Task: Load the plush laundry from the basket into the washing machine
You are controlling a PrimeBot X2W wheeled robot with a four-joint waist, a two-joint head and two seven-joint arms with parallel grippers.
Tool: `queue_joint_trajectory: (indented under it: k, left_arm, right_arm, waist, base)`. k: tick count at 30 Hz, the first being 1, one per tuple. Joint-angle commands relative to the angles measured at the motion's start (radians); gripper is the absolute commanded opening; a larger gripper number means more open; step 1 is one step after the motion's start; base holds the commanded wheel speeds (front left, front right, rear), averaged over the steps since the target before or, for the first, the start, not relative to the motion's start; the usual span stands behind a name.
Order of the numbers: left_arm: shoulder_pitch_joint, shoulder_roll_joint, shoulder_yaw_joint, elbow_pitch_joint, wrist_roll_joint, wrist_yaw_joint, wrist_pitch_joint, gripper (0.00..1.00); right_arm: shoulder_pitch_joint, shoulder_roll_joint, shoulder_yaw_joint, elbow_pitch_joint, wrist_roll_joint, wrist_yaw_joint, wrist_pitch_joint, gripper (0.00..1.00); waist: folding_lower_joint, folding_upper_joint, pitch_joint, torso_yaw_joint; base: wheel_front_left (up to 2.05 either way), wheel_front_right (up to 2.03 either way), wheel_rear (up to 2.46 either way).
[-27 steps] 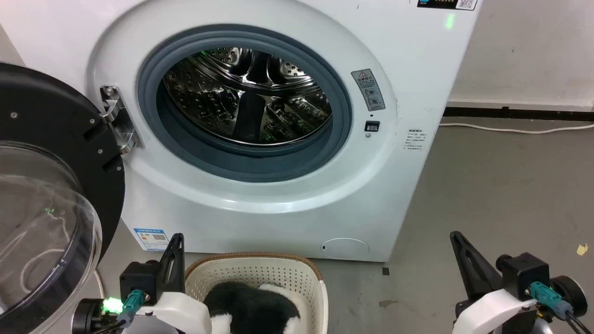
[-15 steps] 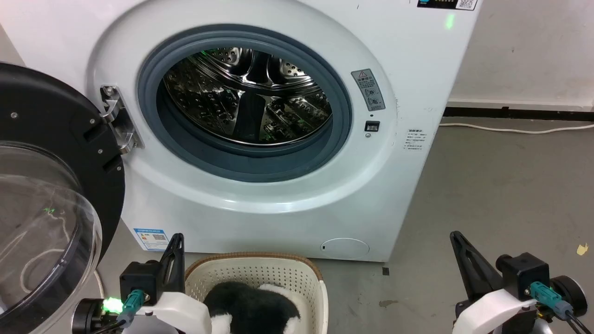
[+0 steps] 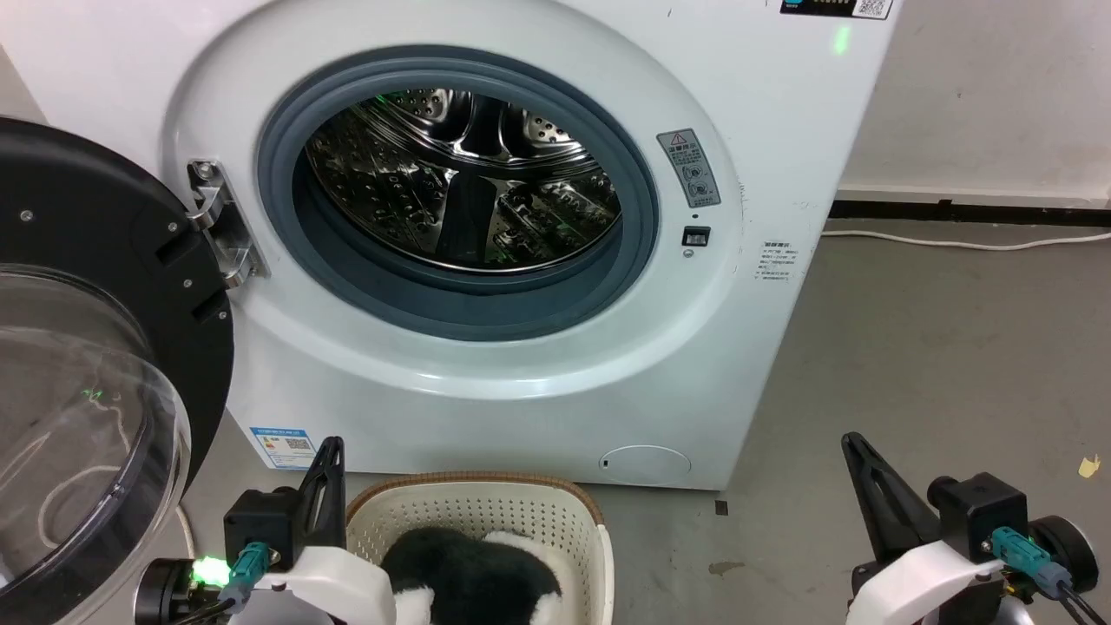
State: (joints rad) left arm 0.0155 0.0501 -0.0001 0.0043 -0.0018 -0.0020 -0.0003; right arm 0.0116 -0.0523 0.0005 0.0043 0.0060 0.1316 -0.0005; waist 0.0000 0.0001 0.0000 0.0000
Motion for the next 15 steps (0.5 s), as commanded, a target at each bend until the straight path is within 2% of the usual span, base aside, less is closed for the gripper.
queue_joint_trajectory:
  k: [1, 2, 15]
  left_arm:
    - [0.000, 0.000, 0.000, 0.000, 0.000, 0.000, 0.000, 0.00]
    - [0.000, 0.000, -0.001, 0.000, 0.000, 0.000, 0.000, 1.00]
    - [0.004, 0.000, -0.016, -0.010, -0.012, 0.008, -0.020, 1.00]
  right_arm:
    - [0.000, 0.000, 0.000, 0.000, 0.000, 0.000, 0.000, 0.00]
    - [0.000, 0.000, 0.000, 0.001, 0.001, 0.000, -0.001, 1.00]
    - [0.005, 0.000, -0.013, 0.005, 0.023, 0.000, -0.020, 1.00]
  waist:
    - [0.0000, -0.0001, 0.000, 0.000]
    - [0.0000, -0.0001, 0.000, 0.000]
    - [0.0000, -0.0001, 0.001, -0.004]
  base:
    - [0.00, 0.00, 0.00]
    - [0.00, 0.00, 0.00]
    - [0.00, 0.00, 0.00]
